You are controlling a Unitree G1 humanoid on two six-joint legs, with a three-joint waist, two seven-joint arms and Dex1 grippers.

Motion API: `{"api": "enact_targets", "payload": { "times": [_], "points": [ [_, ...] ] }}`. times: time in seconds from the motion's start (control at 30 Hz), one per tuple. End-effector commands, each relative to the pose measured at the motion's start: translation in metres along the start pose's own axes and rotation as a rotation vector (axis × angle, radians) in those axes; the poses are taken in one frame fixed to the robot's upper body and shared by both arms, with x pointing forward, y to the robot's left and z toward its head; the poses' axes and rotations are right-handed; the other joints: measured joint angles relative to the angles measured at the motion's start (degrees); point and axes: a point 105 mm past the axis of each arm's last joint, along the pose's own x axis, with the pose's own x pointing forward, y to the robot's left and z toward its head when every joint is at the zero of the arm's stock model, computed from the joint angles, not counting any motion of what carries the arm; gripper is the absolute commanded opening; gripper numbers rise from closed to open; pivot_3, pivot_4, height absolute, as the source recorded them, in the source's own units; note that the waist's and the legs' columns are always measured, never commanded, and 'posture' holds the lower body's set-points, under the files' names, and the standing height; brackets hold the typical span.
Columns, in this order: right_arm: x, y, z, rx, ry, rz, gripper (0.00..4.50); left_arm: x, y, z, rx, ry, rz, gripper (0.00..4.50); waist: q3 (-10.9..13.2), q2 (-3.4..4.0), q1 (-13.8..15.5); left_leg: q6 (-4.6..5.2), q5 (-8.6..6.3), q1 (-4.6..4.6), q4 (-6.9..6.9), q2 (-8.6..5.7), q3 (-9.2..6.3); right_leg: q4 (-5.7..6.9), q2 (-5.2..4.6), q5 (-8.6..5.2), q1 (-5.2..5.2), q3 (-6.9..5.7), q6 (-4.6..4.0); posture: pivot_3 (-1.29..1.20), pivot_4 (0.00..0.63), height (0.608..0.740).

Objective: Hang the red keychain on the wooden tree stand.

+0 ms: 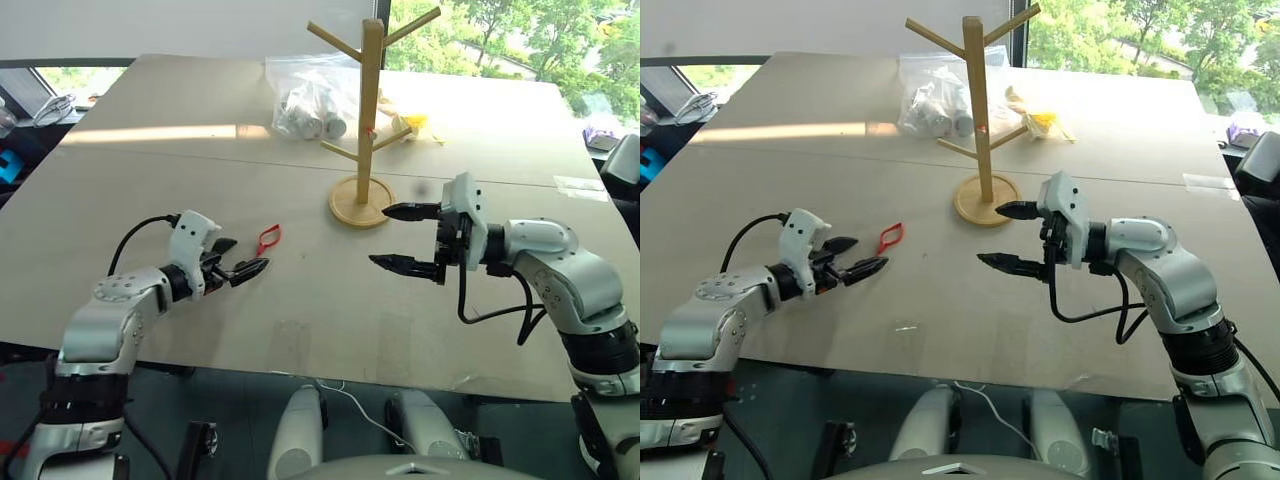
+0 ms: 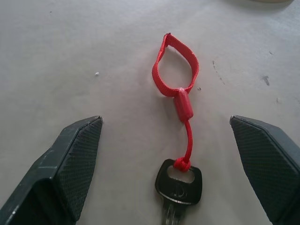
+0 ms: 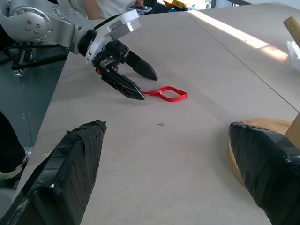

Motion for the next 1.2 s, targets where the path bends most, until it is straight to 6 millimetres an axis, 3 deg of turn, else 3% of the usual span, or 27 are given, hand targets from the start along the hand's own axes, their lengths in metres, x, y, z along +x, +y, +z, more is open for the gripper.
{"api": "enact_targets", "payload": {
  "times": [0.03,0.13,0.23,0.5,0.73,0.87,1.03,1.2],
  "points": [
    [-0.002,0.003,0.010,-0.039,-0.020,0.006,4.48,0.005,-0.001,0.004,0.039,-0.012,-0.016,4.50,0.00,0.00,-0.07,0.00,0.00,0.01,0.00,0.00,0.00,0.01,0.00,0.00,0.00,0.00,0.00,0.00,0.150,0.740],
    [-0.004,0.003,0.010,-0.039,-0.016,-0.004,4.48,0.006,-0.003,0.000,0.051,0.014,-0.034,4.50,0.00,0.00,-0.09,0.00,0.00,0.00,0.00,0.00,0.01,0.01,0.00,0.00,0.00,0.01,0.00,0.00,0.150,0.740],
    [-0.005,0.002,0.010,-0.041,-0.016,-0.013,4.50,0.005,-0.004,-0.004,0.053,0.033,-0.034,3.76,0.00,0.00,-0.08,0.00,0.00,0.01,0.00,0.00,0.01,0.01,0.00,0.00,0.01,0.00,0.00,0.00,0.150,0.740],
    [-0.007,0.000,0.011,-0.035,-0.019,-0.025,4.50,0.005,-0.004,-0.008,0.051,0.051,-0.024,0.05,-0.01,0.01,-0.08,0.00,0.00,0.02,0.00,0.00,0.01,0.01,-0.01,0.00,0.01,0.01,0.00,0.00,0.150,0.740],
    [-0.007,0.001,0.009,-0.030,-0.016,-0.028,4.50,0.008,-0.004,0.002,0.058,0.012,-0.025,0.05,-0.01,0.01,0.06,0.00,0.00,0.01,0.01,0.00,0.01,0.01,-0.01,0.00,0.01,0.00,0.00,0.00,0.150,0.740],
    [-0.016,0.004,0.005,-0.042,-0.021,-0.090,4.50,-0.004,-0.016,0.031,0.124,-0.123,-0.030,0.05,0.00,0.00,0.12,0.00,0.00,-0.03,0.01,0.00,0.00,-0.01,-0.01,0.00,0.01,0.00,0.00,0.00,0.150,0.740],
    [-0.036,0.010,0.010,-0.054,-0.067,-0.232,4.50,-0.023,-0.047,0.070,0.391,-0.300,-0.003,0.05,0.00,-0.01,0.18,0.00,0.00,-0.07,0.00,0.01,0.00,-0.03,-0.03,0.00,-0.02,0.01,0.00,0.00,0.150,0.740],
    [-0.051,0.016,0.013,-0.063,-0.076,-0.342,4.50,-0.028,-0.086,0.101,0.655,-0.462,-0.013,0.05,-0.01,-0.01,0.10,0.00,0.00,0.03,0.00,0.00,0.03,0.00,-0.01,0.00,0.03,0.05,0.01,0.00,0.150,0.740]
  ]
}}
